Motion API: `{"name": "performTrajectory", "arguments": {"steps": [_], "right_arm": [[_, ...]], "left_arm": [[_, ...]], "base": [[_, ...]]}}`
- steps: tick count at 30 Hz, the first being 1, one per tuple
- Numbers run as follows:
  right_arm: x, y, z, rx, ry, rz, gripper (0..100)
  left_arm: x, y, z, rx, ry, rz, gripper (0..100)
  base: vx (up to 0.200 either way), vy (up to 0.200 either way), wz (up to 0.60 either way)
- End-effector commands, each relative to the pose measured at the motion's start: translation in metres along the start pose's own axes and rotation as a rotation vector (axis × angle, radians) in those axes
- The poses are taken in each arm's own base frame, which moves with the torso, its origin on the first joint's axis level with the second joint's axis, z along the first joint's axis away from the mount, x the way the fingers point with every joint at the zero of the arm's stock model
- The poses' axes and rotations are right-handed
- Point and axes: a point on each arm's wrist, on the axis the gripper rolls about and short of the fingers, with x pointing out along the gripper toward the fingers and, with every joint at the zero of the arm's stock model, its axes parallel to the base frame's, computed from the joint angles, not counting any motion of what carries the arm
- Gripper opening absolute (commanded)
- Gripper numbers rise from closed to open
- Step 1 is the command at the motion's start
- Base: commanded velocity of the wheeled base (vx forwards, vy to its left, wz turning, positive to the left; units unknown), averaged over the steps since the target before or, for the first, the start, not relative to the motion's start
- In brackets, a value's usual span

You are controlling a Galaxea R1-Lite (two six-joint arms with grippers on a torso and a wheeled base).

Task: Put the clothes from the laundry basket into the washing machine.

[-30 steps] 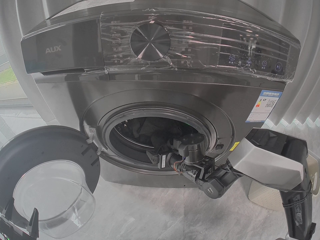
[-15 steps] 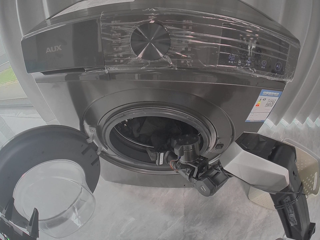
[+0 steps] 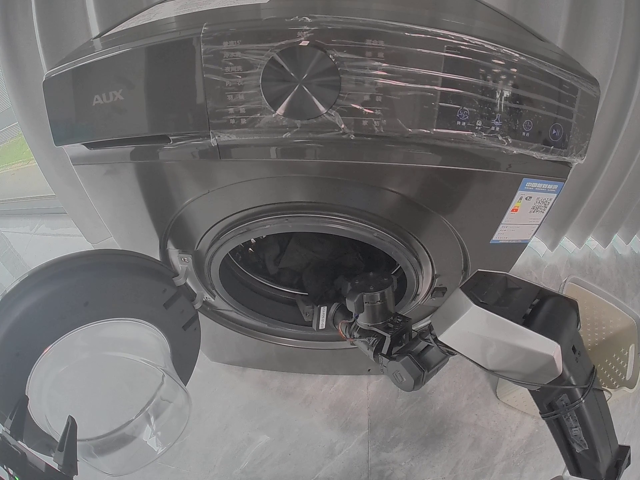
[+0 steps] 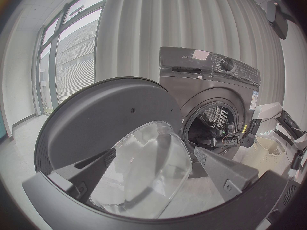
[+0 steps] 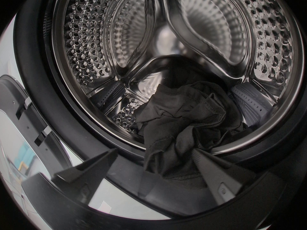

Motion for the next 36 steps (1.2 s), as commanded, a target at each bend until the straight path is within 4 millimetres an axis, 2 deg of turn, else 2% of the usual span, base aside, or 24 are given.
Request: {"name": "performTrajectory", "arguments": {"steps": [1,12,17,19,23,29,34,35,36], "right_arm": [[0.003,-0.003,-0.005,-0.003,0.01,-0.006,0],[0.008,-0.001,-0.003,-0.002,-0.012,0.001,0],[0.013,0.018,0.04,0.02,-0.149,0.055,0],[0.014,0.022,0.049,0.026,-0.179,0.069,0],[0.018,0.022,0.052,0.032,-0.204,0.071,0],[0.032,0.021,0.044,0.045,-0.23,0.073,0],[0.036,0.023,0.046,0.052,-0.255,0.08,0],[0.036,0.024,0.047,0.053,-0.261,0.081,100],[0.036,0.024,0.048,0.053,-0.262,0.082,100]], "left_arm": [[0.0,0.0,-0.005,0.0,0.006,0.001,100],[0.0,0.0,-0.005,0.002,0.006,0.001,100],[0.0,0.0,-0.005,0.001,0.003,-0.001,100],[0.0,0.0,-0.005,0.0,0.006,0.001,100],[0.0,0.0,-0.005,0.0,0.006,0.0,100],[0.0,0.0,-0.005,0.0,0.006,0.001,100],[0.0,0.0,-0.005,0.0,0.006,0.001,100],[0.0,0.0,-0.005,0.0,0.004,0.001,100],[0.0,0.0,-0.005,0.0,0.004,0.001,100]], "base": [[0.0,0.0,0.0],[0.0,0.0,0.0],[0.0,0.0,0.0],[0.0,0.0,0.0],[0.0,0.0,0.0],[0.0,0.0,0.0],[0.0,0.0,0.0],[0.0,0.0,0.0],[0.0,0.0,0.0]]}}
